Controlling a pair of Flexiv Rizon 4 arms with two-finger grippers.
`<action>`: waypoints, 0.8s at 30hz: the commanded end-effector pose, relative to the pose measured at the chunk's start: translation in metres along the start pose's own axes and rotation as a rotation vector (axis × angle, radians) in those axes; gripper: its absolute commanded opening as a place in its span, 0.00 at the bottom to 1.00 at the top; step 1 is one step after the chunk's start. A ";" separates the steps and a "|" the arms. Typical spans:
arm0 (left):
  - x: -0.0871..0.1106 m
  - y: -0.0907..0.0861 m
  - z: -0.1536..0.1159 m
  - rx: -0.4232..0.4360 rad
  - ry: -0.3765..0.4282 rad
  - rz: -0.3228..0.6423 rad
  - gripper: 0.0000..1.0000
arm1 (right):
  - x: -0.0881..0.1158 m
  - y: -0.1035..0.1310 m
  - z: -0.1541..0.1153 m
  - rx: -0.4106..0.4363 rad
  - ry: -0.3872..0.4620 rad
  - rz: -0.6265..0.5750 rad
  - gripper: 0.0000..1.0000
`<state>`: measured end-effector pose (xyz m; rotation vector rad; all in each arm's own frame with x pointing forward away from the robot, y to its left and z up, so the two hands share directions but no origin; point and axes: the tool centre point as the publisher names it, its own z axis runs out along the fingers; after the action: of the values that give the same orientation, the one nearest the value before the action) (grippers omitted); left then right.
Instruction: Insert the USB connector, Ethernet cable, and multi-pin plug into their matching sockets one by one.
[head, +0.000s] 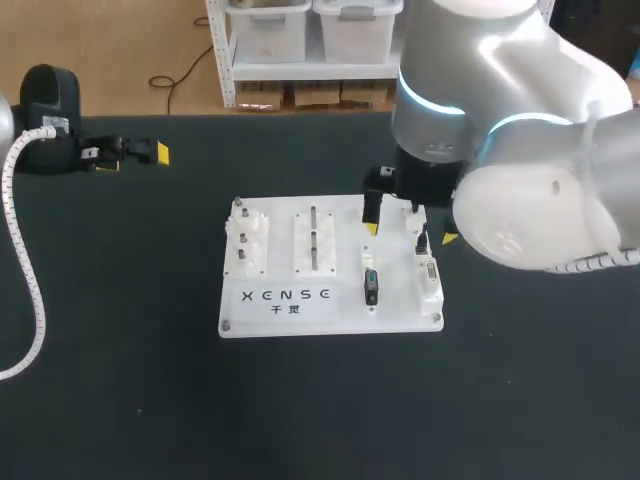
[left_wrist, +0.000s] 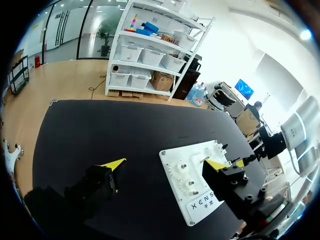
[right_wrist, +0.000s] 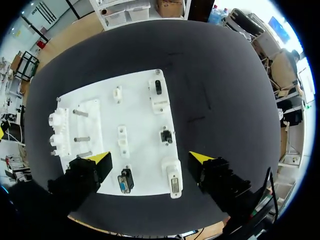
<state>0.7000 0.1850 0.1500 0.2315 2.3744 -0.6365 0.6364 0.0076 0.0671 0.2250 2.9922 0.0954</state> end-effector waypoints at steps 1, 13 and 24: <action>0.000 0.000 0.000 0.000 0.000 0.000 1.00 | 0.019 0.000 -0.004 -0.008 -0.025 0.001 1.00; 0.000 0.000 0.000 0.000 0.000 0.000 1.00 | 0.051 0.021 0.005 -0.023 0.019 -0.060 1.00; 0.000 0.000 0.000 0.000 0.000 0.000 1.00 | 0.064 0.030 0.014 0.008 0.038 -0.104 1.00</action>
<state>0.7000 0.1849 0.1500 0.2315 2.3744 -0.6365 0.5783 0.0426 0.0502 0.0708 3.0313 0.0921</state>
